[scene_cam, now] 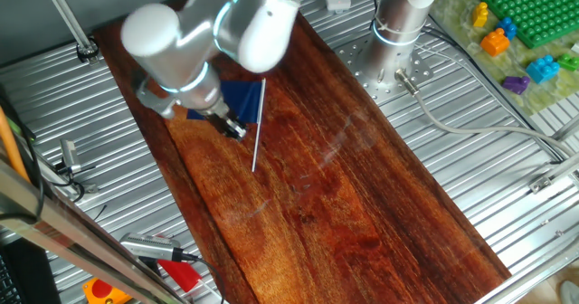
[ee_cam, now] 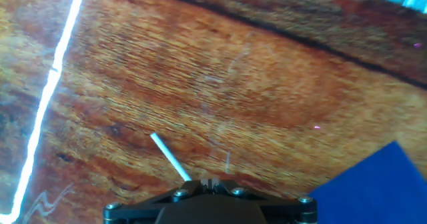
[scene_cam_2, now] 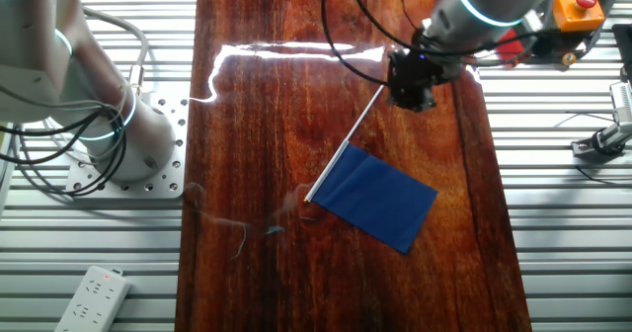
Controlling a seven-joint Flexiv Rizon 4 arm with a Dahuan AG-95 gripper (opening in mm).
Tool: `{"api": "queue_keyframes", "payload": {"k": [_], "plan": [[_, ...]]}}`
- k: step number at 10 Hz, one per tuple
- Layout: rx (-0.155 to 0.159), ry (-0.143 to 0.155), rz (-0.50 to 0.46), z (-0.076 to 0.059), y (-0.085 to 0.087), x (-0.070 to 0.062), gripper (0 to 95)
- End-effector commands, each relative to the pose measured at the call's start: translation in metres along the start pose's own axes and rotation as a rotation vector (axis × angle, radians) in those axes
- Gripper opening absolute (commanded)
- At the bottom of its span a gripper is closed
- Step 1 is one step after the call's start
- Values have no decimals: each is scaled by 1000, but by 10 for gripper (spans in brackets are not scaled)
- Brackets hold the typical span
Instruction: Wave the flag
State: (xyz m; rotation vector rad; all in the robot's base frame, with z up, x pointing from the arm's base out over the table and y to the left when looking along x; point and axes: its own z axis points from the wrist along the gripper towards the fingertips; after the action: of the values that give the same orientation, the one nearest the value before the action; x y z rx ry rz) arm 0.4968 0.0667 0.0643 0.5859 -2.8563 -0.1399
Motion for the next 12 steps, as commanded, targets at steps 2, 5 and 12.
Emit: {"api": "queue_keyframes", "payload": {"k": [2, 5, 12], "plan": [[0, -3, -56, 9, 12, 7, 190], [-1, -1, -115, 18, 19, 10, 380], [34, 22, -181, 30, 22, 10, 190]]}}
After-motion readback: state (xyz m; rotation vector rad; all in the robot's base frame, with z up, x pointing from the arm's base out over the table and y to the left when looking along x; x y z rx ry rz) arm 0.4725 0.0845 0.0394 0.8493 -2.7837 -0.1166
